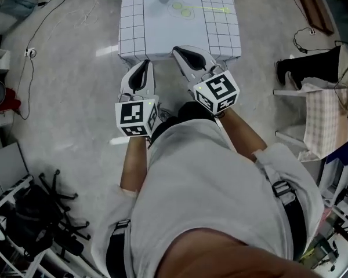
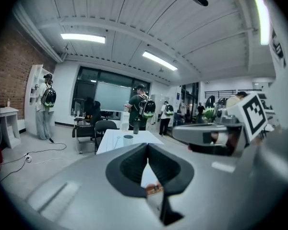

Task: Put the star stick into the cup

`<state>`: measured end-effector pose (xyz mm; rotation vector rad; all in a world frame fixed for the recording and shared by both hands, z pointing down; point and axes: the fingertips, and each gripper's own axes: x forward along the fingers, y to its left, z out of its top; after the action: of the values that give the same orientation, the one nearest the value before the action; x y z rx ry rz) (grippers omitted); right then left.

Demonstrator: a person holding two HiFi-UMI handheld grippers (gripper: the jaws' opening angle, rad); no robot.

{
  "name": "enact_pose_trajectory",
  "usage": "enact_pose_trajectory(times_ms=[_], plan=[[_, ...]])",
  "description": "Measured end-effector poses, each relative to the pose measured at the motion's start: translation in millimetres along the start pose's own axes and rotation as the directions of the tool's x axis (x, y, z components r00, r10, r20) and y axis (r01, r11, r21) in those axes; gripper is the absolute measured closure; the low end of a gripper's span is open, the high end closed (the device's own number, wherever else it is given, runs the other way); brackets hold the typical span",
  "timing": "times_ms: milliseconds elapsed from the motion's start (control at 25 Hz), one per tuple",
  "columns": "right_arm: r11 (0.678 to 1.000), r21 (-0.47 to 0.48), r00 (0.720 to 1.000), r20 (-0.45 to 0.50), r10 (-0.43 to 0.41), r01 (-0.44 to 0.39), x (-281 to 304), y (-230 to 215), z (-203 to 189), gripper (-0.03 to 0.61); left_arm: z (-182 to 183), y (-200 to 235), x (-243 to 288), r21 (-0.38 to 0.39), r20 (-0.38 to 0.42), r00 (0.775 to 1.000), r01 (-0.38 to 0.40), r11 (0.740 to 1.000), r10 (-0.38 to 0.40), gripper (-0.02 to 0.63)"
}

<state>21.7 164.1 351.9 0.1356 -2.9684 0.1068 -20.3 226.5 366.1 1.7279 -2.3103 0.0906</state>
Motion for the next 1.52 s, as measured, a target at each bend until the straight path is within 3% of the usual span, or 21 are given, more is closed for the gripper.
enact_pose_trajectory(times_ms=[200,360,520,760,1080,1320,1520], plan=[[0.997,0.018,0.996,-0.053,-0.075,0.076,2.9,-37.5,-17.6,0.578,1.1,-3.6,42.0,0.073,-0.042,0.994,0.106,0.992,-0.104,0.611],[0.993,0.034,0.992,-0.062,-0.109,0.112,9.0,-68.7,-22.5,0.578,6.1,-13.1,87.4,0.085,-0.075,0.98,0.191,0.978,-0.185,0.611],[0.986,0.054,0.986,-0.069,-0.151,0.155,22.2,-115.0,-27.9,0.578,9.8,-26.9,149.4,0.101,-0.131,0.944,0.318,0.943,-0.304,0.611],[0.973,0.101,0.974,-0.112,-0.197,0.208,39.2,-184.4,-41.3,0.578,9.8,-40.1,237.9,0.15,-0.239,0.894,0.419,0.895,-0.379,0.611],[0.949,0.161,0.953,-0.188,-0.24,0.27,47.7,-264.8,-60.8,0.578,-9.0,-76.0,337.5,0.18,-0.405,0.785,0.571,0.801,-0.469,0.611],[0.925,0.226,0.941,-0.224,-0.256,0.305,48.4,-325.7,-86.3,0.578,-31.4,-99.0,398.4,0.218,-0.542,0.7,0.651,0.727,-0.465,0.611],[0.898,0.274,0.927,-0.251,-0.279,0.344,44.6,-351.8,-109.6,0.578,-58.9,-111.4,428.3,0.229,-0.655,0.611,0.721,0.654,-0.445,0.611]])
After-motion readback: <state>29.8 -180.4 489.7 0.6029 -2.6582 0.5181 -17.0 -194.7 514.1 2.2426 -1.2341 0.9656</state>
